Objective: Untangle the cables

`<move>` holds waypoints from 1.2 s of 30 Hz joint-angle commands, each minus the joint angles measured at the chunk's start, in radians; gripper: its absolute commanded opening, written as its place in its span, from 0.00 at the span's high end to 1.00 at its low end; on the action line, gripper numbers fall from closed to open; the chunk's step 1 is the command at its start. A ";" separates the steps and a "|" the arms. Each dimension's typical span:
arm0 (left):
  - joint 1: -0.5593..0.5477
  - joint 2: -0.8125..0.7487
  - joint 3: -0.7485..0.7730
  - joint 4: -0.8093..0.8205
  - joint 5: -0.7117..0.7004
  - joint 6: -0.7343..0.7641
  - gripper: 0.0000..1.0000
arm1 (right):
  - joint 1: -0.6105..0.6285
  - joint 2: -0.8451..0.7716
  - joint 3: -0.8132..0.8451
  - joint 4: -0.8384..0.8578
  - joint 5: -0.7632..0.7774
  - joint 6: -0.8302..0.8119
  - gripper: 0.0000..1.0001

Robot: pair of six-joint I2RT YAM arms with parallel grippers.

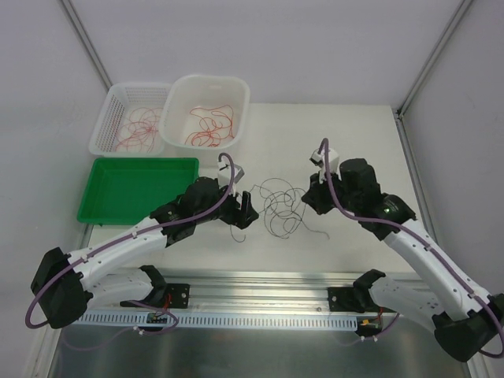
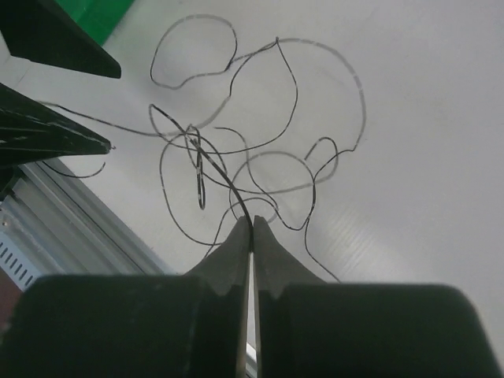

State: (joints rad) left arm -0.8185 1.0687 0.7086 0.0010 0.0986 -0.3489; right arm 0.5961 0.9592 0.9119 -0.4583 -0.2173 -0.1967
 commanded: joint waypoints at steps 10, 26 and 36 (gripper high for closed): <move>-0.007 -0.035 -0.017 0.091 0.191 0.154 0.13 | 0.004 -0.112 0.272 -0.229 0.062 -0.041 0.99; -0.084 0.266 -0.067 0.370 0.251 0.074 0.13 | 0.004 -0.099 0.332 -0.250 0.131 0.026 0.99; -0.084 0.441 0.032 0.389 0.032 -0.063 0.25 | 0.004 -0.142 0.335 -0.260 0.128 0.045 0.99</move>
State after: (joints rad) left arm -0.8974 1.4685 0.6769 0.3431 0.2432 -0.3199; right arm 0.5961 0.8394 1.2064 -0.7166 -0.0921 -0.1749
